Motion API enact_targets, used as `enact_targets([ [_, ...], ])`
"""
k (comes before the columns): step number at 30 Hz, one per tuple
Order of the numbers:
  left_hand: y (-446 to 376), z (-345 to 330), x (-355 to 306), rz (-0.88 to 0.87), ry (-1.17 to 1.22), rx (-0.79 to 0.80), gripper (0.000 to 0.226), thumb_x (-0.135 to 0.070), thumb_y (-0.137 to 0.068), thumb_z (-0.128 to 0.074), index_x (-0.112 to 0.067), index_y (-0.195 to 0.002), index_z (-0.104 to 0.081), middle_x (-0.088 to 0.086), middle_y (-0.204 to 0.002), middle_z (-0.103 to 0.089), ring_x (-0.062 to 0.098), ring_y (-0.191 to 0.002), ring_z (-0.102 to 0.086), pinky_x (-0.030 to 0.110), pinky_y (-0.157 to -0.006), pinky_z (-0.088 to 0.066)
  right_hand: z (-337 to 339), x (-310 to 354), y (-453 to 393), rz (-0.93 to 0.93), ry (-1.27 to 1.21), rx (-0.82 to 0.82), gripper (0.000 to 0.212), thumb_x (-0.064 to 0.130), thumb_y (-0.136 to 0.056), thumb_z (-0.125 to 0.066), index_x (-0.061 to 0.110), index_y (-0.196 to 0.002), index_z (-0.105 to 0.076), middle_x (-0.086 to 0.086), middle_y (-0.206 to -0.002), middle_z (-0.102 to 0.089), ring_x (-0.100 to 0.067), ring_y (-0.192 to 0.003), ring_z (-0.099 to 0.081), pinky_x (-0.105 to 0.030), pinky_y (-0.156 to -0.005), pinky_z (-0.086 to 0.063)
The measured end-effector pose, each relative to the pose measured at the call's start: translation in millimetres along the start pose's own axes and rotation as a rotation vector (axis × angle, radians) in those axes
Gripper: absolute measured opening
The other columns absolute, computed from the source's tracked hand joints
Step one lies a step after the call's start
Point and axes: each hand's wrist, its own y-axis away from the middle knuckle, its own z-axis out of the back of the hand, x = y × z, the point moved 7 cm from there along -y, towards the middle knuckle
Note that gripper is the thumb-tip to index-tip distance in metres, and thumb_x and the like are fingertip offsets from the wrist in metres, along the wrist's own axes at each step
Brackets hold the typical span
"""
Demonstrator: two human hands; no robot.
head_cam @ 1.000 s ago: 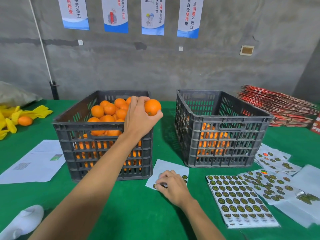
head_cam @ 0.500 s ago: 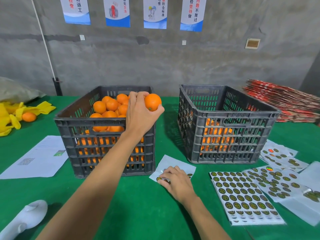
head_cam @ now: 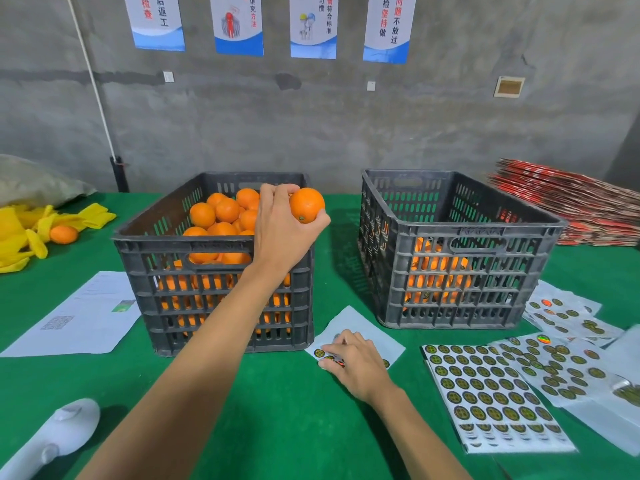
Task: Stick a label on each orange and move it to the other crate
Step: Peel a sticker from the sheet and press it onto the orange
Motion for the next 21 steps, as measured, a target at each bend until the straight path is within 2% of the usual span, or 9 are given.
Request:
enact_targets([
  [6,0.7,1.2,0.2,-0.005,0.011,0.006,0.061,-0.048,-0.081,-0.078,-0.022,-0.130,-0.054,-0.003,-0.119,-0.042,0.016,-0.105,-0.052,0.032,-0.082,-0.050,7.7,6.0,4.5,0.024,0.111,-0.156,0.033,0.039,-0.106,-0.043,0.025,-0.124,-0.067,0.008,-0.110,-0.057,-0.012,-0.100,-0.049,-0.028,-0.090,-0.037],
  [11,0.9,0.4,0.0,-0.007,0.013,0.001,0.060,-0.048,-0.081,-0.078,-0.022,-0.129,-0.054,-0.002,-0.119,-0.043,0.016,-0.104,-0.052,0.031,-0.082,-0.050,19.1,11.3,5.9,0.013,0.001,-0.230,0.022,0.031,-0.102,-0.050,0.026,-0.117,-0.066,0.010,-0.104,-0.065,-0.008,-0.089,-0.052,-0.023,-0.080,-0.038],
  [16,1.3,1.1,-0.1,-0.009,0.015,0.006,0.060,-0.048,-0.080,-0.078,-0.022,-0.129,-0.054,-0.005,-0.117,-0.040,0.016,-0.104,-0.052,0.032,-0.082,-0.050,14.6,4.4,7.1,-0.024,-0.199,-0.182,0.022,0.037,-0.102,-0.058,0.029,-0.116,-0.073,0.012,-0.098,-0.062,-0.010,-0.091,-0.053,-0.029,-0.075,-0.043],
  [18,1.4,0.7,-0.2,-0.014,0.013,0.007,0.060,-0.048,-0.081,-0.079,-0.022,-0.129,-0.054,-0.005,-0.117,-0.040,0.016,-0.104,-0.052,0.031,-0.082,-0.050,10.5,1.3,7.8,-0.044,-0.274,-0.154,0.023,0.043,-0.100,-0.061,0.029,-0.109,-0.077,0.013,-0.095,-0.061,-0.009,-0.087,-0.054,-0.031,-0.073,-0.043],
  [21,1.0,0.2,-0.8,-0.013,0.012,0.003,0.060,-0.047,-0.080,-0.079,-0.021,-0.129,-0.055,-0.003,-0.118,-0.042,0.017,-0.104,-0.053,0.032,-0.081,-0.051,4.2,0.2,8.7,-0.054,-0.366,-0.104,0.027,0.048,-0.098,-0.062,0.027,-0.095,-0.079,0.009,-0.089,-0.064,-0.012,-0.085,-0.056,-0.039,-0.079,-0.049],
])
